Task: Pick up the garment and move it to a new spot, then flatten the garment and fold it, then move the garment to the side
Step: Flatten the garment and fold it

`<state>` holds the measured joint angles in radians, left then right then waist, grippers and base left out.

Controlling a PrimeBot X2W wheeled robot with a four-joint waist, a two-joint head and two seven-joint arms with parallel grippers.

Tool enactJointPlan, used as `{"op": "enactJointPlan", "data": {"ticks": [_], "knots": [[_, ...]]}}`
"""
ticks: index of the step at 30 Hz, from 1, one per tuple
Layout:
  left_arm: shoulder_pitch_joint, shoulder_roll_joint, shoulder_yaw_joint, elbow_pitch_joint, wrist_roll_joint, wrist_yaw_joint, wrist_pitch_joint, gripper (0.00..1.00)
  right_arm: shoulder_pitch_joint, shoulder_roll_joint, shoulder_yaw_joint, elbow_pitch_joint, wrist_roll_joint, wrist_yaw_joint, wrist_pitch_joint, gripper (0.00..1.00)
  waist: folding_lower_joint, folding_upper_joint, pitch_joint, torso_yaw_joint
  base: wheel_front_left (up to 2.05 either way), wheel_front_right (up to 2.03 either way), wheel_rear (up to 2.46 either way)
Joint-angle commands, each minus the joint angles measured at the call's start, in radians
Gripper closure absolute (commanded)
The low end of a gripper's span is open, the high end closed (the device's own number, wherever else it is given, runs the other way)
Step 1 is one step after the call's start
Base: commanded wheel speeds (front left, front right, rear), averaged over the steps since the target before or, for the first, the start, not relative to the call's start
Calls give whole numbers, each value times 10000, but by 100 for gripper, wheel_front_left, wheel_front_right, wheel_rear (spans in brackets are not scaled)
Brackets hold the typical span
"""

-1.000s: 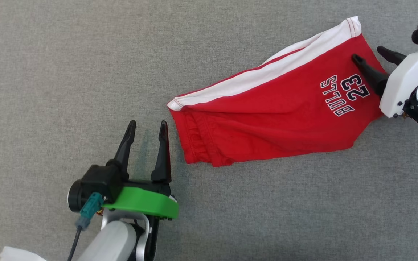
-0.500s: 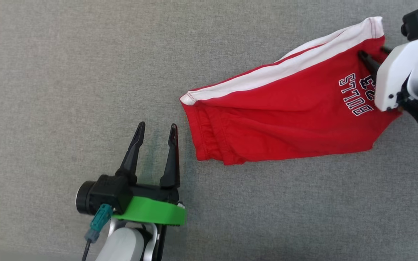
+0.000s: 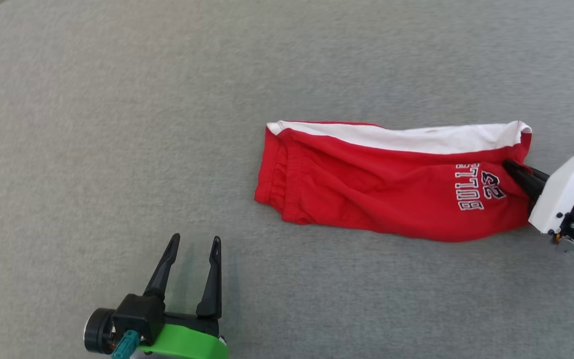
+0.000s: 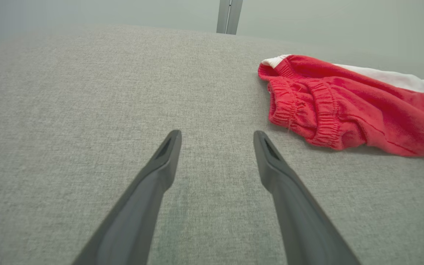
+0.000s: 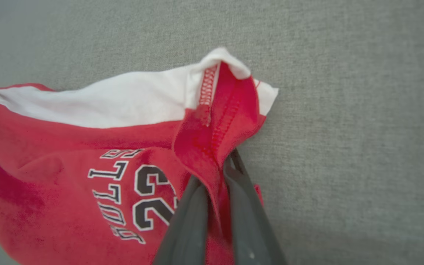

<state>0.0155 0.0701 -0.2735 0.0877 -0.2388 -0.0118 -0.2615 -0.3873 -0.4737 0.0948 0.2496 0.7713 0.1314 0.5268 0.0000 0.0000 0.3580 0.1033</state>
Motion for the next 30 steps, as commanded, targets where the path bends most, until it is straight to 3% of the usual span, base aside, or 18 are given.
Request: {"op": "enactJointPlan", "data": {"ticks": [1, 6, 9, 15, 21, 24, 28, 30], "knots": [[165, -22, 55, 30, 92, -102, -46, 0, 166, 132, -249, 75, 67, -13, 24, 100, 0, 0, -1121, -1217, 0, 0, 0], [63, -97, 64, 124, 269, -393, -40, 0, 34, 616, -1504, 757, 71, -13, -209, 100, 0, 0, -951, -1117, 0, 0, 0], [104, -131, 89, 176, 265, -423, -40, 0, -150, 497, -2191, 1058, -157, -8, -278, 100, 0, 0, -874, -951, 0, 0, 0], [355, -179, 263, 239, 170, -354, -39, 0, -279, 587, -2873, 49, -207, -5, 360, 100, 0, 0, -981, -794, 0, 0, 0], [335, -191, -27, 224, -152, -270, -39, 0, -448, 2366, -2371, -1772, -651, -5, 1997, 100, 0, 0, -1022, -914, 0, 0, 0], [17, -187, -286, 308, -216, -240, -39, 0, -586, 3637, -1913, -2261, -1282, -4, 2449, 100, 0, 0, -901, -890, 0, 0, 0], [-265, -181, -408, 493, -157, -239, -39, 0, -764, 4180, -1567, -2078, -1842, -5, 2094, 100, 0, 0, -720, -776, 0, 0, 0], [-414, -181, -419, 630, -139, -288, -39, 0, -802, 4225, -1245, -1587, -1551, -4, 1489, 100, 0, 0, -658, -650, 0, 0, 0]]}}
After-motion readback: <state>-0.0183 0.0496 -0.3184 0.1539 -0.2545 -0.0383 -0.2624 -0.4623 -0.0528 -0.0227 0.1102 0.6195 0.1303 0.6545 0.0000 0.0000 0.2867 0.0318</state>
